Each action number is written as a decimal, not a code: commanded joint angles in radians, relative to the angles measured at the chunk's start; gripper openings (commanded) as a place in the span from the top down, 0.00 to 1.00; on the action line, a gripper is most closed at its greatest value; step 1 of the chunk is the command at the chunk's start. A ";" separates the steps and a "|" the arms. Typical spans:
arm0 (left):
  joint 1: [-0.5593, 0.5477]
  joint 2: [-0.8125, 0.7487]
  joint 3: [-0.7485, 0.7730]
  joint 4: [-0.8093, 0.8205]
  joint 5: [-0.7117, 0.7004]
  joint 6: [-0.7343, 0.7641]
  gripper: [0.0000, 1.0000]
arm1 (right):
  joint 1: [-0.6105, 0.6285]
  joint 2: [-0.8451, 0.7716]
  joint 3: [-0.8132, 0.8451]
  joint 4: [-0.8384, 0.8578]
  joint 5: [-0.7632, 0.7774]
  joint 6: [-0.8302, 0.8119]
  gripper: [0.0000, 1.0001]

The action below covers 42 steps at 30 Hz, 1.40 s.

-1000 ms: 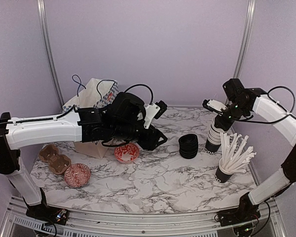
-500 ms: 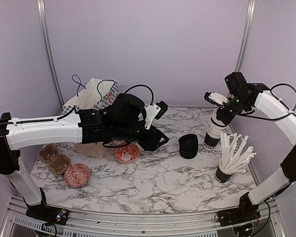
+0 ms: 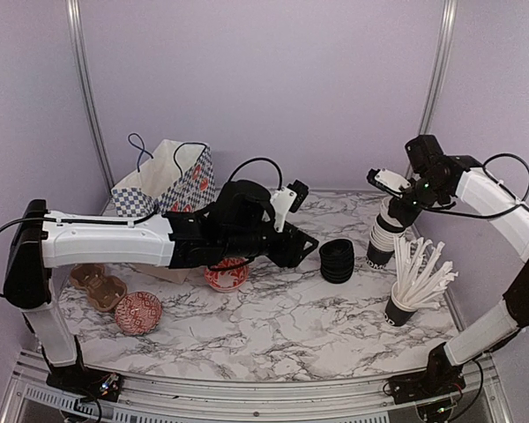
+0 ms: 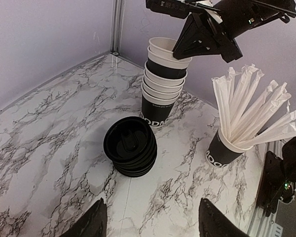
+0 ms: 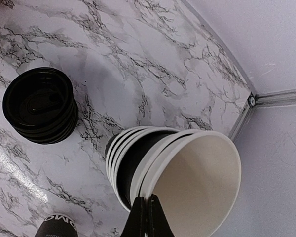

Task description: Pack the takeout coffee

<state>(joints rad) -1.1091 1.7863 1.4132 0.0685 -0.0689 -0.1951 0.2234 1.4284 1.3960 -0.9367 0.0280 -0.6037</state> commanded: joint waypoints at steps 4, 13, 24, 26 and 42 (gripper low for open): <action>-0.005 0.086 0.106 0.131 -0.076 -0.142 0.36 | -0.012 -0.057 0.108 -0.024 -0.048 -0.007 1.00; -0.005 0.336 0.436 0.160 -0.182 -0.458 0.32 | -0.009 -0.084 0.067 -0.011 -0.072 -0.004 1.00; -0.005 0.607 0.760 0.162 -0.163 -0.654 0.35 | 0.010 -0.118 0.052 -0.010 -0.057 -0.019 1.00; -0.006 0.604 0.746 0.164 -0.164 -0.653 0.35 | 0.023 -0.125 0.074 -0.029 -0.016 -0.016 1.00; -0.013 0.364 0.473 0.258 -0.188 -0.618 0.37 | 0.077 -0.212 0.123 -0.090 -0.213 -0.052 1.00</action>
<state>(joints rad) -1.1103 2.2631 1.9354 0.2607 -0.2291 -0.8238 0.2676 1.2358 1.4891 -0.9905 -0.0708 -0.6220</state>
